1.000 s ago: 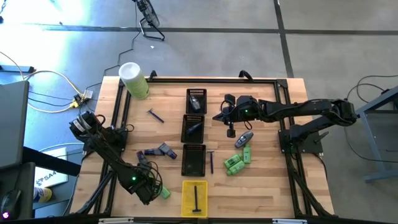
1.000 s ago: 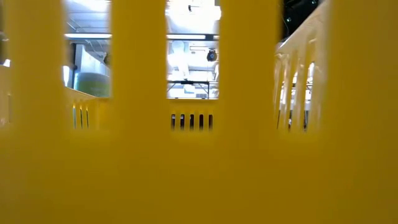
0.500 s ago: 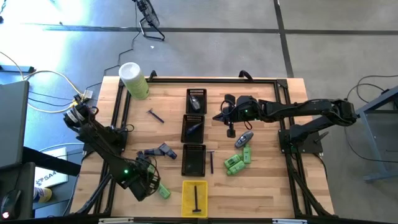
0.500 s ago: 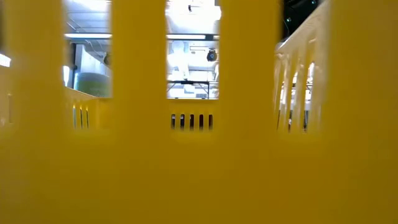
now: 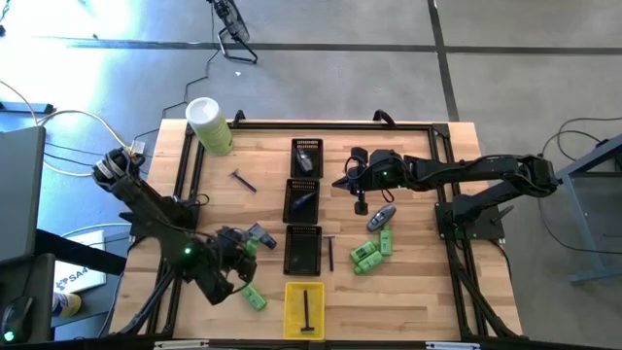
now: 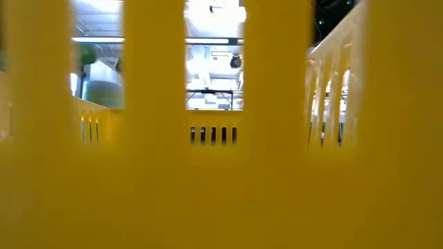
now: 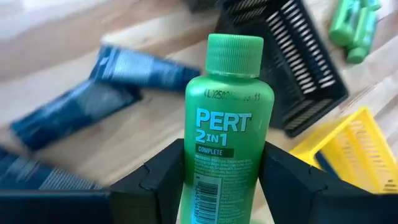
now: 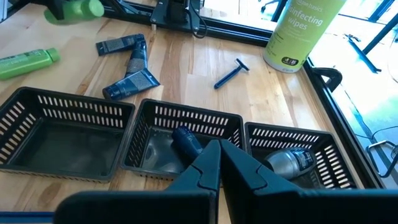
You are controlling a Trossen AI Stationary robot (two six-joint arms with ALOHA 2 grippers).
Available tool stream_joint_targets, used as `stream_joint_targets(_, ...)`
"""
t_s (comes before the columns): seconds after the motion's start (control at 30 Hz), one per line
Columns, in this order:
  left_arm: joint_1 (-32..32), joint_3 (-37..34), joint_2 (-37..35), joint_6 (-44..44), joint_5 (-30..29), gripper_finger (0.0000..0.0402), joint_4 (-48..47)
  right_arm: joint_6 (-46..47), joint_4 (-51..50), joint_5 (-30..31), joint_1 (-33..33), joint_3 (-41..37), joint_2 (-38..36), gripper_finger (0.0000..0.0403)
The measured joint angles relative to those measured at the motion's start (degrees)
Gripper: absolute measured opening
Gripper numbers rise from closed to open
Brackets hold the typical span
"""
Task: Pick & Place Travel size toiletries
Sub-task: Put the green shampoo bottle into the bottom black bin
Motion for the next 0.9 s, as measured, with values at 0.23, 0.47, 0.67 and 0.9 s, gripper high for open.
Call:
stream_joint_targets(0.23,8.92,0.00,0.00,19.78,-0.30,0.0177,10.19,-0.02,0.01,0.00,-0.01,0.00,0.00,0.0004)
stream_joint_targets(0.47,17.44,0.00,0.02,33.80,3.55,0.0177,17.45,-0.02,0.00,0.00,-0.02,0.00,0.00,0.0004)
stream_joint_targets(0.67,21.80,0.02,1.42,42.54,3.79,0.0177,23.92,-0.17,-0.09,0.00,-0.02,0.00,0.00,0.0004)
stream_joint_targets(0.9,22.93,0.04,7.35,49.09,2.73,0.0177,34.33,-0.20,-0.57,0.00,-0.02,0.00,0.00,0.0004)
